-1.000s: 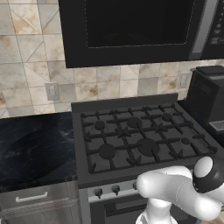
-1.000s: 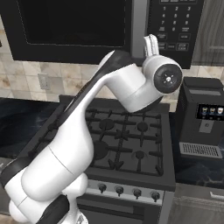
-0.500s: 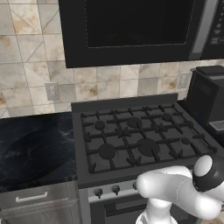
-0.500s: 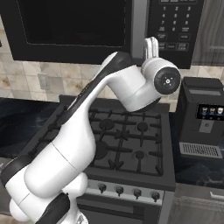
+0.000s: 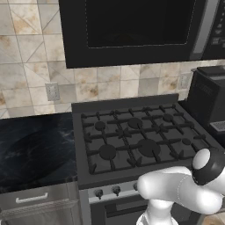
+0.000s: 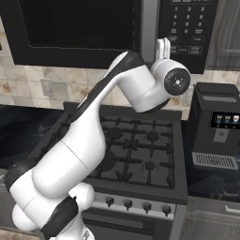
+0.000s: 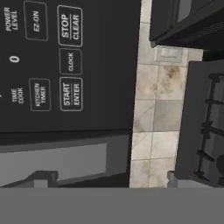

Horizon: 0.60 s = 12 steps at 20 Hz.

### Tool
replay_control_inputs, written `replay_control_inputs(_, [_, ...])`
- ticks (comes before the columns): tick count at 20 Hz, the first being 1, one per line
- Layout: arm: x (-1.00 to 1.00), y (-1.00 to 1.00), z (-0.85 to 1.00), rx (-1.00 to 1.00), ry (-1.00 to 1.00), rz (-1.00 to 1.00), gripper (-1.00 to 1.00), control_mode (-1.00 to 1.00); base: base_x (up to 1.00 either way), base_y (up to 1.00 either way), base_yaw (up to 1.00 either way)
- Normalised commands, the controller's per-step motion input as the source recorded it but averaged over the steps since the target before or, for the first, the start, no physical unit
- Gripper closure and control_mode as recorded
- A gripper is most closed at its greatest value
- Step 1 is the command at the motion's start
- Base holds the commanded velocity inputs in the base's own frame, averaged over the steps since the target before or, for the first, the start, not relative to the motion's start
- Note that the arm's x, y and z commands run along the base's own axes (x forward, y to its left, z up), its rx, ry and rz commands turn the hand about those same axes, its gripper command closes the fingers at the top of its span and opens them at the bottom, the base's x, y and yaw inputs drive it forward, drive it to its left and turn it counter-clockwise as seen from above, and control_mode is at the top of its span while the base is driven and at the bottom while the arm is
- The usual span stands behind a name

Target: Remove the kiwi from the bowl and place it on the small plate. Then place the bowl with only the chicken drumstick in the microwave, close the door, and press the start button to microwave the chicken drumstick.

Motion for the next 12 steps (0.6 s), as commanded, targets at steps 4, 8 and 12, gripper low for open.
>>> replay_control_inputs(4, [0.33,-0.12,-0.11,0.07,0.00,0.00,-1.00,-1.00,0.00,0.00,0.00])
replay_control_inputs(8, [0.31,-0.11,-0.07,0.07,0.00,0.00,-1.00,-1.00,0.00,0.00,0.00])
replay_control_inputs(12, [0.30,-0.09,-0.05,0.07,0.00,0.00,-1.00,-1.00,0.00,0.00,0.00])
